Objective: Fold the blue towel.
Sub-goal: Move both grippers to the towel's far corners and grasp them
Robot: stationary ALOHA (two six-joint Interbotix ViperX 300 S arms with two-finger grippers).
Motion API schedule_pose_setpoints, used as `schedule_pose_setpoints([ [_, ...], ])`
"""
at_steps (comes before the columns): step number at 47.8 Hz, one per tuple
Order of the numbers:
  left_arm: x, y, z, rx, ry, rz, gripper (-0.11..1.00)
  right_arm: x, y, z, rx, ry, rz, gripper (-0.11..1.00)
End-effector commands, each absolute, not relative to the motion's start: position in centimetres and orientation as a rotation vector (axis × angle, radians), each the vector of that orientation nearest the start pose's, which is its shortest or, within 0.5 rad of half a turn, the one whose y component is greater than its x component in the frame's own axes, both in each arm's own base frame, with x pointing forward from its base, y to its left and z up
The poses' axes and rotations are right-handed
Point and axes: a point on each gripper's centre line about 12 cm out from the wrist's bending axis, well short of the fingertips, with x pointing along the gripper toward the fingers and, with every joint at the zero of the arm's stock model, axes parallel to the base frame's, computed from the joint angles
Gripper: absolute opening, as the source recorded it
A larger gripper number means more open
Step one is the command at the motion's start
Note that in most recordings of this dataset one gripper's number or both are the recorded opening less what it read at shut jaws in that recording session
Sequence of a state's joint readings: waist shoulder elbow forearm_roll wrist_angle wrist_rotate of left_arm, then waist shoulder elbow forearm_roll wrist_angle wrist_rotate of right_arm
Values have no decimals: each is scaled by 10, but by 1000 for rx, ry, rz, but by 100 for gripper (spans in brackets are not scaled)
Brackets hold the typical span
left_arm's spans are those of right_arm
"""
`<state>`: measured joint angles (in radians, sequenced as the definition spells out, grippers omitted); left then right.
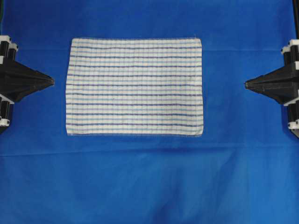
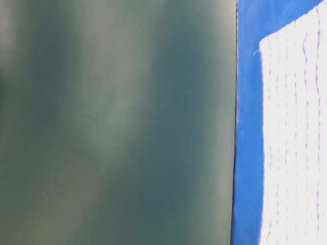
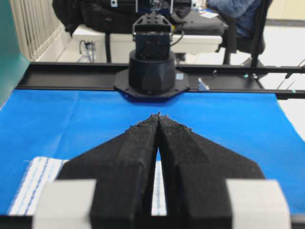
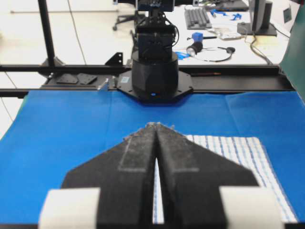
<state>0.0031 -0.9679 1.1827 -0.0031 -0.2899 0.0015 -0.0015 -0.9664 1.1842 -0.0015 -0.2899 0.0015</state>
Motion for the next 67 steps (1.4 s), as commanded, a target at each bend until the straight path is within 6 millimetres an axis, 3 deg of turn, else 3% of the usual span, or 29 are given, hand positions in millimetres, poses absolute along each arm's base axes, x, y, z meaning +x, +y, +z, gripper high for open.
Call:
schedule_pose_setpoints([
  [1, 202, 10, 289, -53, -58, 52, 0, 201, -4, 302, 3, -98, -22, 0],
  [15, 211, 37, 270, -69, 29, 181, 0, 214, -39, 291, 25, -18, -179, 0],
  [28, 218, 69, 243, -88, 148, 316, 1, 235, -84, 260, 81, 128, -348, 1],
  [33, 218, 85, 231, -103, 194, 382, 18, 244, -106, 240, 113, 212, -416, 6],
  [41, 216, 113, 206, -137, 287, 493, 68, 261, -136, 215, 139, 317, -486, 54],
  [43, 215, 120, 197, -150, 322, 521, 79, 264, -143, 208, 144, 344, -501, 60],
  [45, 216, 126, 189, -161, 351, 539, 87, 266, -150, 201, 148, 369, -514, 59],
  [56, 220, 146, 149, -199, 459, 596, 84, 279, -178, 157, 174, 503, -560, 55],
  [67, 217, 167, 111, -246, 559, 663, 84, 287, -190, 122, 195, 599, -569, 55],
])
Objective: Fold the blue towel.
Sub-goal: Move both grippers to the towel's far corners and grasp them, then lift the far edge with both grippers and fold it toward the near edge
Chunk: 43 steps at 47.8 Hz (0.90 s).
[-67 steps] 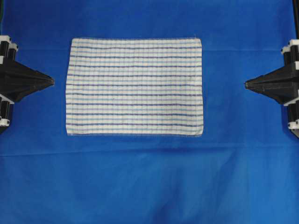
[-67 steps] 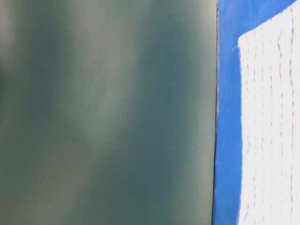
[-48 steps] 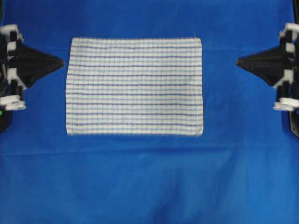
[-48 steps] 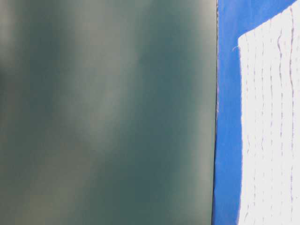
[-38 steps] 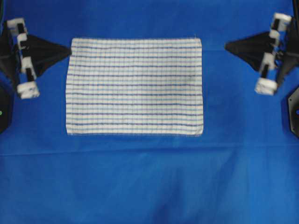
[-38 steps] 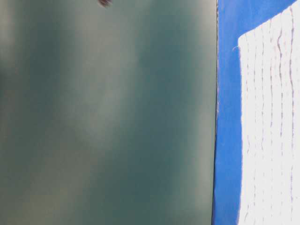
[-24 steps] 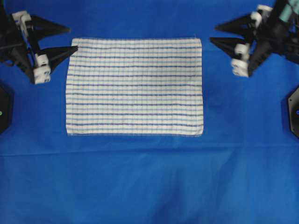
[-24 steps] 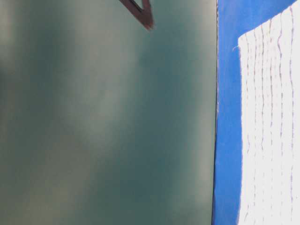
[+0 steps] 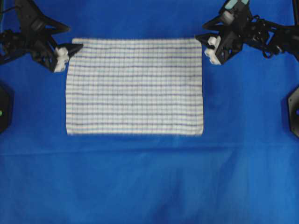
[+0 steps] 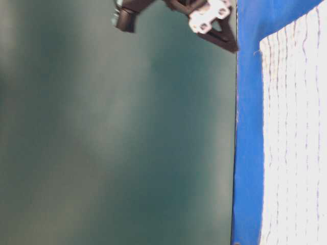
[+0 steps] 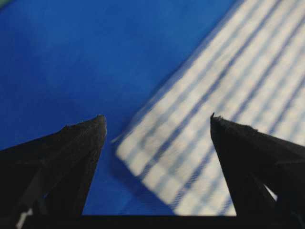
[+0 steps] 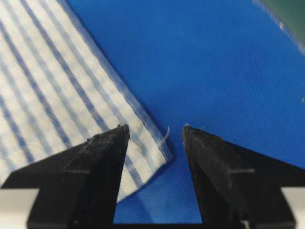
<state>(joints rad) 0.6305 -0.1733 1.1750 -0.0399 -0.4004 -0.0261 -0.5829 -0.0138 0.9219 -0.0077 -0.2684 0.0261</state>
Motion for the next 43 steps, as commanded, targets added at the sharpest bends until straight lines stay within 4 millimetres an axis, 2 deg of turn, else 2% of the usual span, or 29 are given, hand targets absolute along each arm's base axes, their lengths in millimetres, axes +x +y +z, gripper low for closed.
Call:
schedule_pose_setpoints([
  [1, 217, 169, 109, -250, 565, 667, 84, 287, -191, 120, 195, 607, -568, 55],
  [13, 220, 183, 86, -268, 639, 690, 83, 291, -199, 96, 211, 663, -574, 54],
  [19, 217, 186, 78, -284, 670, 702, 82, 292, -200, 93, 214, 669, -575, 54],
  [24, 215, 185, 75, -292, 694, 699, 76, 292, -199, 92, 212, 674, -572, 51],
  [27, 215, 184, 74, -296, 706, 698, 67, 292, -199, 92, 211, 674, -572, 45],
  [30, 214, 183, 72, -298, 720, 693, 51, 292, -199, 93, 207, 676, -569, 32],
  [33, 214, 182, 72, -296, 726, 688, 38, 292, -199, 93, 206, 677, -568, 13],
  [35, 215, 181, 72, -292, 727, 682, 29, 292, -200, 92, 208, 678, -570, 6],
  [39, 216, 180, 72, -288, 728, 675, 13, 293, -200, 93, 207, 676, -569, 6],
  [43, 217, 178, 72, -285, 729, 671, 5, 293, -200, 92, 207, 677, -569, 6],
])
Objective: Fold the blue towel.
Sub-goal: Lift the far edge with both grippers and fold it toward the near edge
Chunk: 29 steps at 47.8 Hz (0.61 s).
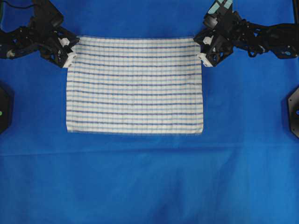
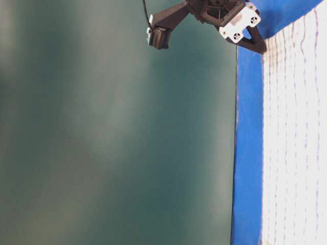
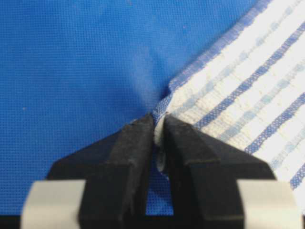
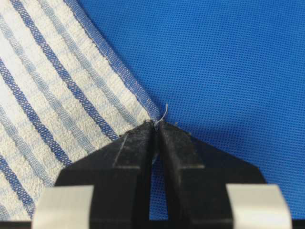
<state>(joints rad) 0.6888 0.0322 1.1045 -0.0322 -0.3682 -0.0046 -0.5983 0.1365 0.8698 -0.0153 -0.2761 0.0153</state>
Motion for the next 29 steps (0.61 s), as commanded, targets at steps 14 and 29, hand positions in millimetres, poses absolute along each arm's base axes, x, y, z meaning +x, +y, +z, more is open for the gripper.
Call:
schedule_pose_setpoints([
  [14, 223, 183, 87, -267, 676, 675, 5, 295, -201, 105, 199, 636, -573, 6],
  [29, 227, 187, 117, -234, 585, 680, 5, 296, -204, 123, 185, 585, -583, 6],
])
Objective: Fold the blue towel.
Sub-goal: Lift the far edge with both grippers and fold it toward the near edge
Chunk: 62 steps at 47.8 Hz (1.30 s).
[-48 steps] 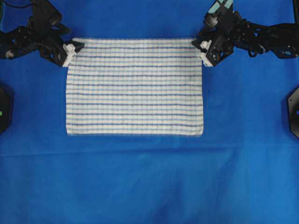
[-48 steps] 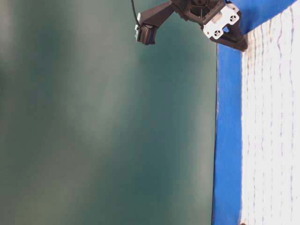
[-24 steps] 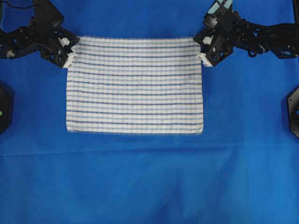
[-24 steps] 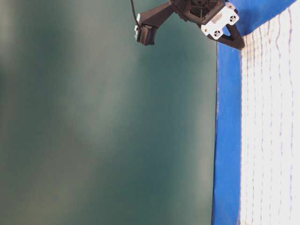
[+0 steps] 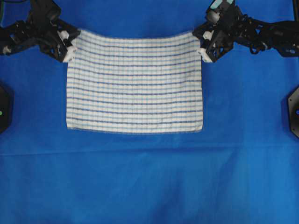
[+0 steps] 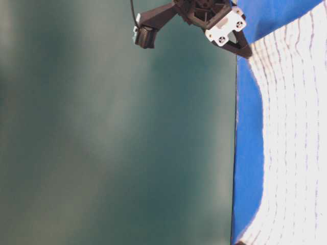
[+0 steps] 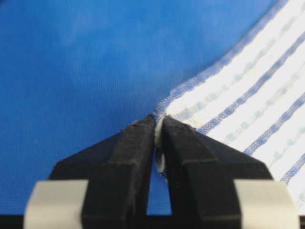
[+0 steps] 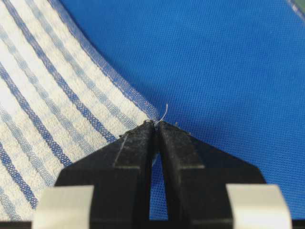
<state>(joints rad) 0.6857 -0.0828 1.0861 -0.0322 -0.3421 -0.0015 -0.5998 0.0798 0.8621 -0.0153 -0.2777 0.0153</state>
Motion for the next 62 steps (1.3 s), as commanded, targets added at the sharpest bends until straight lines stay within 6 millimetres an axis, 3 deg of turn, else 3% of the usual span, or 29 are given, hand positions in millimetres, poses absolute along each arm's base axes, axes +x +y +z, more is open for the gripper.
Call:
schedule_pose_setpoints([
  [1, 227, 187, 117, -234, 586, 680, 5, 296, -204, 123, 185, 585, -583, 6],
  [12, 227, 180, 115, -242, 610, 663, 5, 295, -203, 124, 187, 583, -582, 6],
  [22, 228, 162, 125, -217, 592, 612, 5, 292, -188, 141, 170, 546, -556, 6],
  [38, 218, 119, 147, -152, 508, 500, 5, 282, -140, 166, 119, 487, -448, 6],
  [62, 201, 44, 158, -95, 446, 228, 5, 277, -60, 154, 101, 583, -217, 6],
])
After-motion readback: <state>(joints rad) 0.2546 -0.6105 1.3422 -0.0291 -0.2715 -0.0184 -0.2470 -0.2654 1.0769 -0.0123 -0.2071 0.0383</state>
